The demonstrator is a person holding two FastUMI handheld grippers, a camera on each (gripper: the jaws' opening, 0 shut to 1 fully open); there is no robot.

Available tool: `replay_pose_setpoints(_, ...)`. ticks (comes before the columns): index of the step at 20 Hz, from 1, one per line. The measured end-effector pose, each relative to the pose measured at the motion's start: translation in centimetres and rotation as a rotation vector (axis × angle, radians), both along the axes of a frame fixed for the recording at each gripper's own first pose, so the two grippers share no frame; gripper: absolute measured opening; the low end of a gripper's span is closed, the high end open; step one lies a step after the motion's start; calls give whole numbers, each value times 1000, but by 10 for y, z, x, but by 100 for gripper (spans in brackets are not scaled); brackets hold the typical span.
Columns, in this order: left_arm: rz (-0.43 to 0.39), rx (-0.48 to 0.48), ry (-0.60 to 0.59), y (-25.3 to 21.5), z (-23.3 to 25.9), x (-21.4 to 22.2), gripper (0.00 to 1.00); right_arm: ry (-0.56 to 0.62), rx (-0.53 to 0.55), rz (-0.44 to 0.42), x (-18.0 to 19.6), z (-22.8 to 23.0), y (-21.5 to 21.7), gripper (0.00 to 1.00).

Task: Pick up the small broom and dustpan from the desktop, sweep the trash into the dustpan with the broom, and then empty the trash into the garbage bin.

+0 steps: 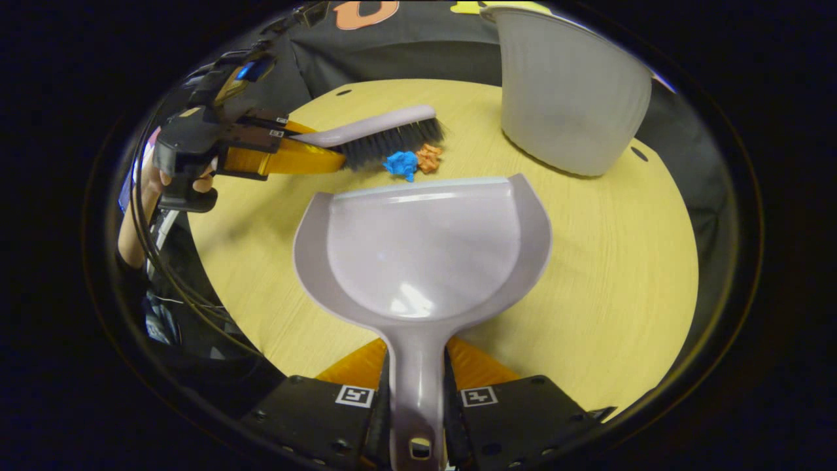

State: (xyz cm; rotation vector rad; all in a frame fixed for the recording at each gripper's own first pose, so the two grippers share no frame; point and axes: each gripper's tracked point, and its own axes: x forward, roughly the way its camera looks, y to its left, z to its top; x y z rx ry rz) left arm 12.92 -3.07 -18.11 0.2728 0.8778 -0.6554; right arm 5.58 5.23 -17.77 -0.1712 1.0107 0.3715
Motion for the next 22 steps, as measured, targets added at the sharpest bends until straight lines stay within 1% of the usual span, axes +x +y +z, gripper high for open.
replay_pose_setpoints(3,-44,-5,33,-14,-3,-13,30,-7,5,0,2,7,-2,34)
replay_pose_setpoints(5,-66,-2,33,-19,-2,-16,30,-11,10,-1,4,8,0,33)
replay_pose_setpoints(9,-93,-49,73,-30,5,-31,30,-21,20,-7,6,9,-1,33)
replay_pose_setpoints(11,-88,-46,83,-30,3,-36,30,-27,29,-13,8,11,-2,33)
replay_pose_setpoints(15,-25,-35,65,-19,8,-30,30,-67,61,-25,9,9,-1,36)
replay_pose_setpoints(16,-4,-34,59,-14,10,-29,30,-82,78,-34,10,11,0,33)
replay_pose_setpoints(19,76,-36,33,8,16,-27,30,-97,84,-58,6,12,0,33)
replay_pose_setpoints(20,101,-39,32,15,18,-26,30,-102,94,-69,6,13,-1,31)
replay_pose_setpoints(22,150,-37,31,30,16,-31,30,-94,123,-85,5,13,-1,30)
